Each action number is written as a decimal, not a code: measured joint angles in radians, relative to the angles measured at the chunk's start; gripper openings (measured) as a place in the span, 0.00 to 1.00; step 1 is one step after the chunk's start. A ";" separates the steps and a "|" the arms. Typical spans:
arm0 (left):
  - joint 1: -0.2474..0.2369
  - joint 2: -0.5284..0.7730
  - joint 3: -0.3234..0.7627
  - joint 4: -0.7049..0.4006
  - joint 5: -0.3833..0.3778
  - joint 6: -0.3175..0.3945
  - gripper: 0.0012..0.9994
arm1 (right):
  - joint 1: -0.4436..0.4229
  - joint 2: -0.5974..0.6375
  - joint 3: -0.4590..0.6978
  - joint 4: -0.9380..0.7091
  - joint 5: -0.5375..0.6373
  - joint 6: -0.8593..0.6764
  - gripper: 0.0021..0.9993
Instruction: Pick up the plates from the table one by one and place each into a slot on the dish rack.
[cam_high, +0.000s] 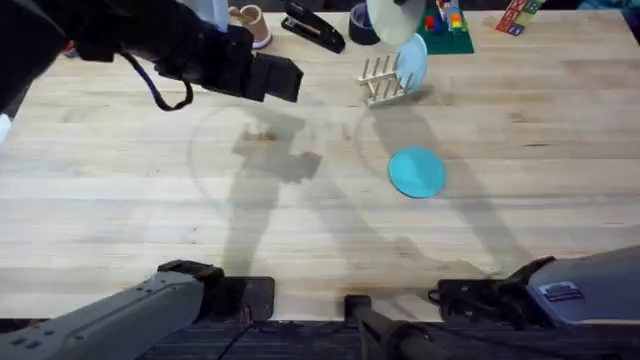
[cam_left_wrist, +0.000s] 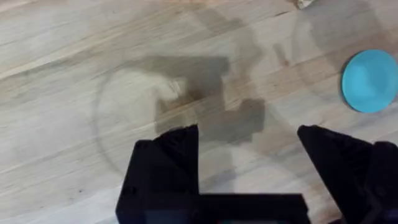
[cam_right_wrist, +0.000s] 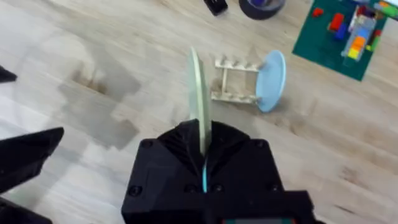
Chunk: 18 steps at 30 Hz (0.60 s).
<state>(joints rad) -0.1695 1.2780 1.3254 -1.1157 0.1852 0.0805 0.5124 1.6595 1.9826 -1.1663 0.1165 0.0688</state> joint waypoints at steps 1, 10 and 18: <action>-0.006 0.000 0.000 0.000 -0.002 -0.003 0.98 | -0.005 -0.012 -0.011 -0.005 0.000 -0.002 0.03; -0.026 -0.004 0.000 -0.006 -0.003 -0.010 0.99 | -0.019 -0.050 -0.037 -0.025 0.057 -0.015 0.03; -0.026 -0.010 0.000 -0.011 -0.003 -0.010 1.00 | -0.019 -0.050 -0.041 -0.030 0.109 -0.065 0.03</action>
<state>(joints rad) -0.1959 1.2678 1.3254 -1.1271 0.1818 0.0704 0.4931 1.6096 1.9415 -1.1963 0.2251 0.0039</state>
